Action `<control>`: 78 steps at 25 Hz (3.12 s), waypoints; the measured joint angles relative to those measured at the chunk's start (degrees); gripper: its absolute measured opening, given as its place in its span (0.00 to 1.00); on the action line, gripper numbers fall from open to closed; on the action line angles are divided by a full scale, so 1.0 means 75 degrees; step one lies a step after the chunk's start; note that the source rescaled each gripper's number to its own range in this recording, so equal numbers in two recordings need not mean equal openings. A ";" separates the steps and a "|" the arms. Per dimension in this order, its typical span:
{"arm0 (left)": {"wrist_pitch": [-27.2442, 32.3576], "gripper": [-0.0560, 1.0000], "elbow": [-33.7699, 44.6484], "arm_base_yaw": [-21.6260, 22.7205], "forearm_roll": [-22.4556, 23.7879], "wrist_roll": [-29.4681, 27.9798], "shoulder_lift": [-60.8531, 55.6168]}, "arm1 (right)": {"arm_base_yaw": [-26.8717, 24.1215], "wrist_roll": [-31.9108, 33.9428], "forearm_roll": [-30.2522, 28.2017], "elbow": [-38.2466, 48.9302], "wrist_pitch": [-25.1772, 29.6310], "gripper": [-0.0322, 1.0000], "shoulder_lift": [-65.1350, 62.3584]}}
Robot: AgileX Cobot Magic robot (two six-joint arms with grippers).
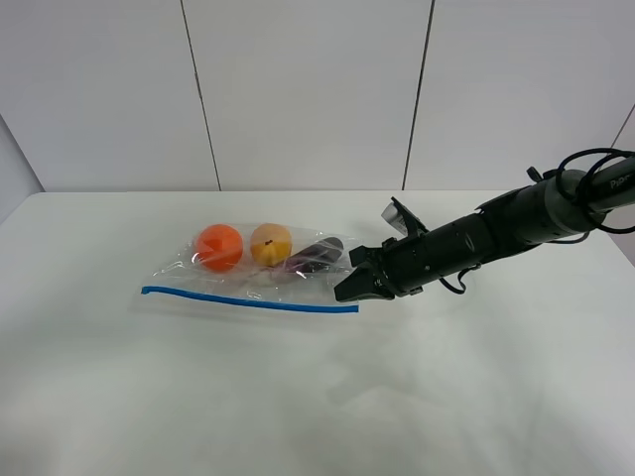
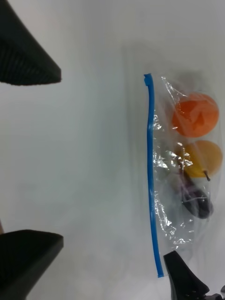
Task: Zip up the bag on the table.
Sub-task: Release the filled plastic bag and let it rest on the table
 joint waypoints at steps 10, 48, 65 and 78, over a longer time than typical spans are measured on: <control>0.1192 0.80 0.0002 0.0000 0.0428 -0.0186 -0.0013 | 0.0000 -0.0016 0.0000 0.0000 -0.0133 0.03 0.0000; 0.1246 0.80 0.0026 -0.0008 0.0398 -0.0262 -0.1577 | 0.0000 -0.0078 -0.0016 0.0000 -0.0013 0.03 -0.0124; 0.1246 0.80 0.0026 -0.0008 0.0398 -0.0262 -0.1577 | -0.0317 -0.0018 -0.0163 -0.0427 -0.0302 0.56 -0.0642; 0.1246 0.80 0.0026 -0.0008 0.0398 -0.0262 -0.1577 | -0.0351 0.0203 -0.0418 -0.0452 -0.0287 0.99 -0.0642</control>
